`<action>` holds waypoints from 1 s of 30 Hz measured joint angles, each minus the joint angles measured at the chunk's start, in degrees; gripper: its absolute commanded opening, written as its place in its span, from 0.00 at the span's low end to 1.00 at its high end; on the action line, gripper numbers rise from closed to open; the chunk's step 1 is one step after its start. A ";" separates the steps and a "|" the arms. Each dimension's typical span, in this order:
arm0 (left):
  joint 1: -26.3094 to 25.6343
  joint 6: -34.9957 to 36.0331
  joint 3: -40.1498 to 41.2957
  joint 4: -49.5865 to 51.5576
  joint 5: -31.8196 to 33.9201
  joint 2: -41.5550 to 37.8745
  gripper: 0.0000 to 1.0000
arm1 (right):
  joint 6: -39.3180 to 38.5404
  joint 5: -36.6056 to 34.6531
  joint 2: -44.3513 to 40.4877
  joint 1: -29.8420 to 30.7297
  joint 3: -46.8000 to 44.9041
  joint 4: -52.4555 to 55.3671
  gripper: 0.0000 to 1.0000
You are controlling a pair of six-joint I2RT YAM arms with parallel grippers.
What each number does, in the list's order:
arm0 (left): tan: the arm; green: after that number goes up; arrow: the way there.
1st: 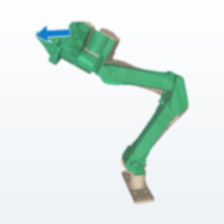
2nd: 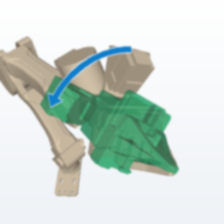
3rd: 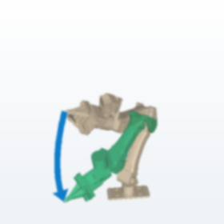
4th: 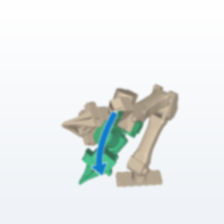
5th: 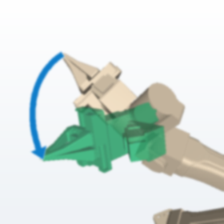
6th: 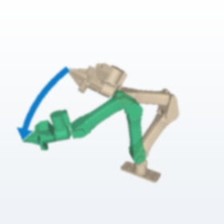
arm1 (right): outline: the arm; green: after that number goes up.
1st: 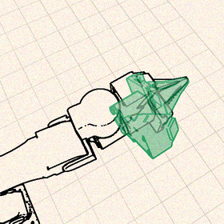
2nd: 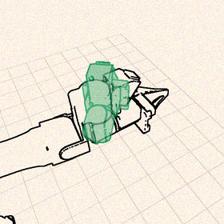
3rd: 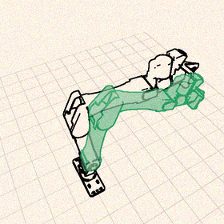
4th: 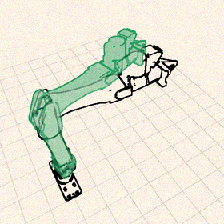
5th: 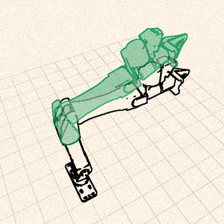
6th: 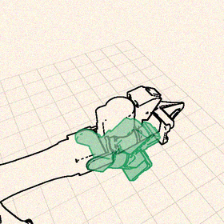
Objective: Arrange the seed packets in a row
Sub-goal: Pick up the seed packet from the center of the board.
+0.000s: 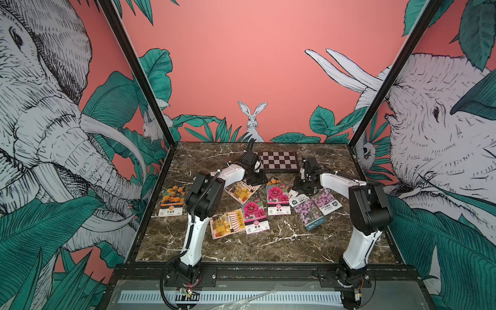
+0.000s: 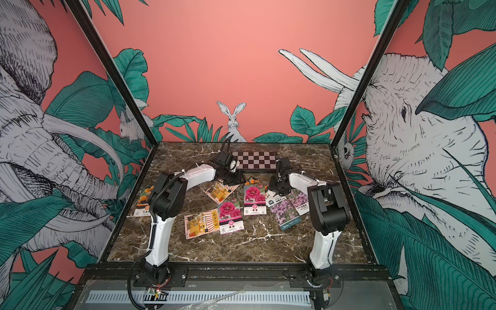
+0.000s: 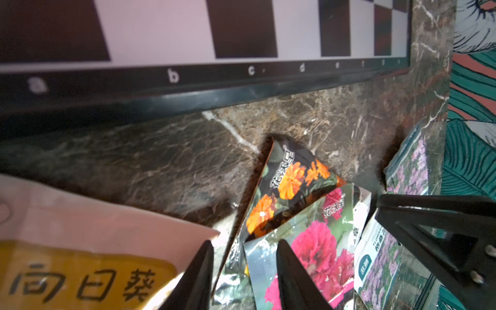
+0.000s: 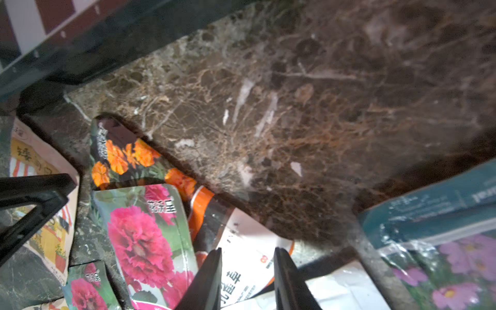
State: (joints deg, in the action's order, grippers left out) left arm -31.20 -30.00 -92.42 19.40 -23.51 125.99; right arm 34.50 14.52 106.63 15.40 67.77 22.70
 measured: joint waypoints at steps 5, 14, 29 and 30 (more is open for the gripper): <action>-0.83 1.09 -2.97 0.26 -0.15 1.38 0.35 | 3.28 -0.15 -1.40 -0.61 -3.50 -2.82 0.45; -2.89 3.26 -8.13 2.21 0.35 6.16 0.25 | 9.31 3.08 -3.26 -1.14 -8.63 -10.12 0.37; -3.10 4.15 -8.46 3.37 2.01 6.34 0.22 | 19.76 15.08 -0.98 -3.39 -14.93 -33.22 0.38; -3.10 4.15 -8.46 3.37 2.12 6.34 0.22 | 20.02 15.54 -0.90 -3.45 -14.93 -34.03 0.36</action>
State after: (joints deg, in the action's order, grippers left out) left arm -34.30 -25.85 -100.88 22.76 -21.39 132.33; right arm 54.52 30.06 105.73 11.94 52.84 -11.33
